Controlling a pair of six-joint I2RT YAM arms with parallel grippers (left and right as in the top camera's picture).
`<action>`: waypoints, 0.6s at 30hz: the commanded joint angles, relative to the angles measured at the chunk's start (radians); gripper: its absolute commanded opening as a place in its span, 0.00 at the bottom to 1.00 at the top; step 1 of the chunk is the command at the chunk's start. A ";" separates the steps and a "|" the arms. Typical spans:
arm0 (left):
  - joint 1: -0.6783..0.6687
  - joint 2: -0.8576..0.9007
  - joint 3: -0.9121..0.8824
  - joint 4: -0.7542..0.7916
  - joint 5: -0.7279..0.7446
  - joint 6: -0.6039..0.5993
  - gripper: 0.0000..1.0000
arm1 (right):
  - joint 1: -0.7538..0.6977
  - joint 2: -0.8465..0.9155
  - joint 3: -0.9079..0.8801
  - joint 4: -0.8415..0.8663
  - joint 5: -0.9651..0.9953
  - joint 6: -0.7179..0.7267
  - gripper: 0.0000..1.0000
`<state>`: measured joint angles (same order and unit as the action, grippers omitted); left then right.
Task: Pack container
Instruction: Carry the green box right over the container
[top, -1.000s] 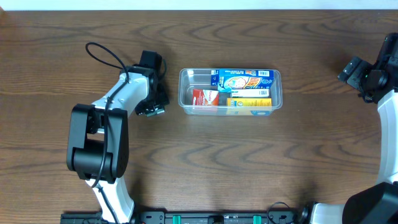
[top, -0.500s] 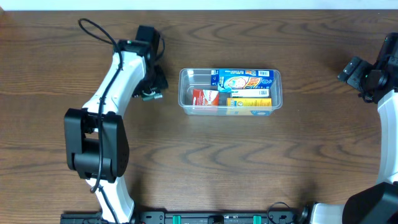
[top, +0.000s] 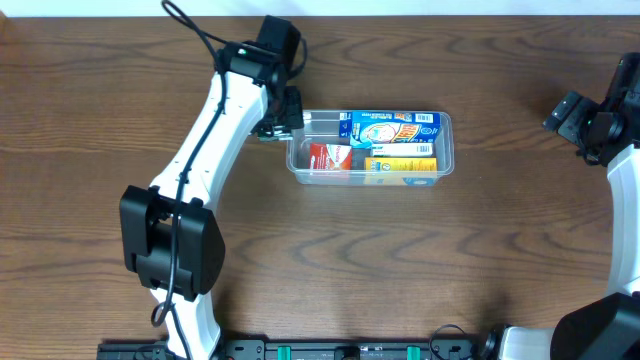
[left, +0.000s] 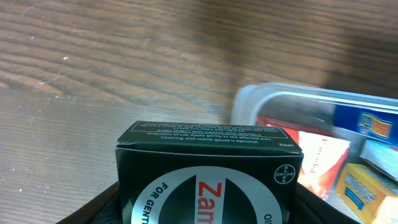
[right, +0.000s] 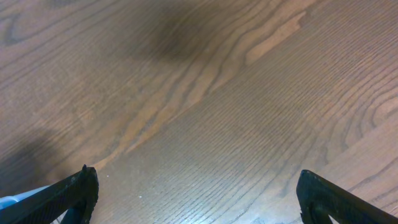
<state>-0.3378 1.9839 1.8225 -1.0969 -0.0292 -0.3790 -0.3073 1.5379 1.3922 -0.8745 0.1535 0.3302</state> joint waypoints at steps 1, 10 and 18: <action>-0.007 -0.024 0.030 -0.005 -0.008 0.019 0.65 | -0.006 0.000 0.007 -0.001 0.007 0.013 0.99; -0.107 -0.024 0.029 0.006 -0.006 0.019 0.65 | -0.006 0.000 0.007 -0.001 0.007 0.013 0.99; -0.225 -0.021 0.028 0.020 -0.008 0.014 0.65 | -0.006 0.000 0.007 -0.001 0.007 0.014 0.99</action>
<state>-0.5358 1.9839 1.8294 -1.0874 -0.0292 -0.3687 -0.3073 1.5379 1.3922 -0.8745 0.1535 0.3302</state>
